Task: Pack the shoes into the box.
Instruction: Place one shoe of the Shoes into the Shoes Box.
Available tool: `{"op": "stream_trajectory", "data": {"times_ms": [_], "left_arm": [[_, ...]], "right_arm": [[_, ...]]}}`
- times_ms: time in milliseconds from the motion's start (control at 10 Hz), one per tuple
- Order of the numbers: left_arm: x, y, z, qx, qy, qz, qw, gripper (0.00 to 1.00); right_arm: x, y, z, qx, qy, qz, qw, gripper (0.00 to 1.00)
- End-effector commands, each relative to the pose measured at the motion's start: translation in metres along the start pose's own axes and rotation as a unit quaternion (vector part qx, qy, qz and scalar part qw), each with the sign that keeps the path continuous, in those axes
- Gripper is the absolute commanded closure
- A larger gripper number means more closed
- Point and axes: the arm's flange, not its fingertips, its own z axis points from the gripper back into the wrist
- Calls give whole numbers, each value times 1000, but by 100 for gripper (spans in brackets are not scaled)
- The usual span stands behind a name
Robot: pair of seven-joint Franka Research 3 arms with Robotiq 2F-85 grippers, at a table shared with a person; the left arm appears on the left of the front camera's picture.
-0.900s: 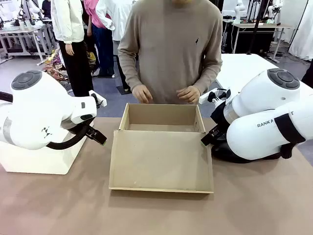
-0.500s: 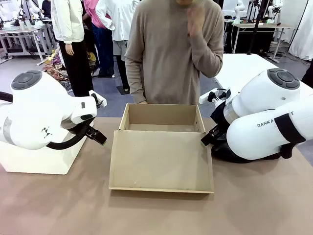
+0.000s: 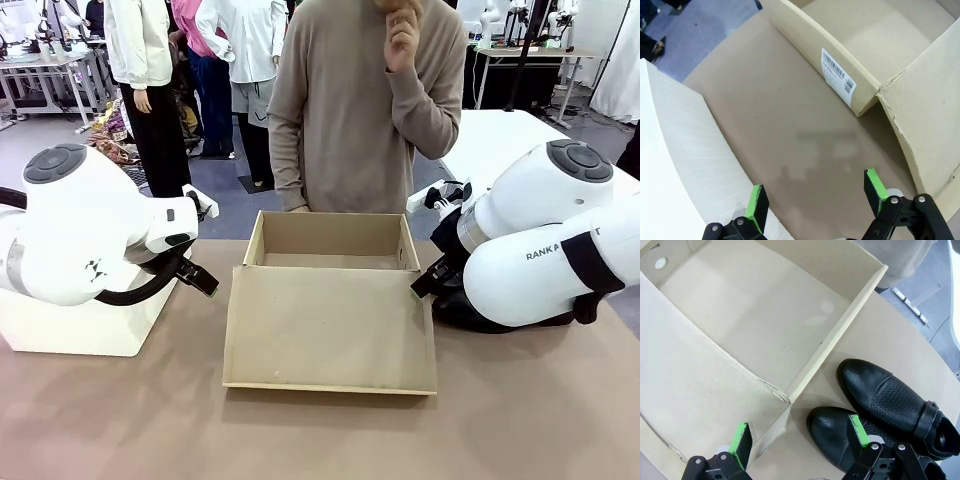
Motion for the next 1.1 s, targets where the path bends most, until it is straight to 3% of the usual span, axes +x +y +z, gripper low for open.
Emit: {"op": "stream_trajectory", "data": {"times_ms": [0, 400, 1000], "left_arm": [[0, 1, 0, 0, 0, 1, 1000, 0], [0, 0, 0, 0, 0, 0, 1000, 0], [46, 6, 89, 21, -23, -61, 998, 0]], "right_arm": [[0, 0, 0, 0, 0, 0, 1000, 0], [0, 0, 0, 0, 0, 0, 1000, 0], [28, -28, 81, 28, -13, -5, 1000, 0]]}}
